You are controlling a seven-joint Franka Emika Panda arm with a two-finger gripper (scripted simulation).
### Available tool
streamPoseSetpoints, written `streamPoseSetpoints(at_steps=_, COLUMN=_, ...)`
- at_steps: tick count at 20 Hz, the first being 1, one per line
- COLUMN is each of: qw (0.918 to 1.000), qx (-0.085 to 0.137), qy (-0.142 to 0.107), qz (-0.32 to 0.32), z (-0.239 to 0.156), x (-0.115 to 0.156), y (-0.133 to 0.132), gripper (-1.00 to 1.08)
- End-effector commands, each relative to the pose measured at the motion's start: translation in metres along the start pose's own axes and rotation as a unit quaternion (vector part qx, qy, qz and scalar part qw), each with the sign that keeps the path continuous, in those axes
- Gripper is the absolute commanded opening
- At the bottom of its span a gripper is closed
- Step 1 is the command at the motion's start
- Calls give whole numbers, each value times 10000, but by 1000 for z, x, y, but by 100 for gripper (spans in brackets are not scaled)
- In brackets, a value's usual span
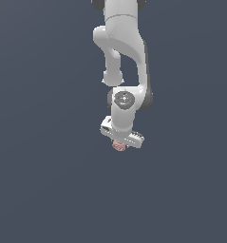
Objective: Pick up the object and move it to a goal position.
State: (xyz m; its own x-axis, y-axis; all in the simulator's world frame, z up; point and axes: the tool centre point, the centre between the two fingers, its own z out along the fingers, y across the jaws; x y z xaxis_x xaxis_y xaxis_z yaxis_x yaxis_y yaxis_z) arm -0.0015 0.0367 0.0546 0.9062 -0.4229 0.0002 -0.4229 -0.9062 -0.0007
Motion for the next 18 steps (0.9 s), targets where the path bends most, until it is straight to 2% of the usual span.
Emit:
streamPoseSetpoints(at_steps=1, qw=10000, qx=0, qy=2, qz=2, z=-5, x=21, y=17, gripper=-100)
streamPoseSetpoints(at_steps=10, qw=10000, qx=-1, qy=0, qz=1, z=-22, x=98, y=78, gripper=-100)
streamPoseSetpoints(at_steps=18, qw=10000, qx=-1, qy=0, qz=1, z=-33, x=152, y=117, gripper=-100)
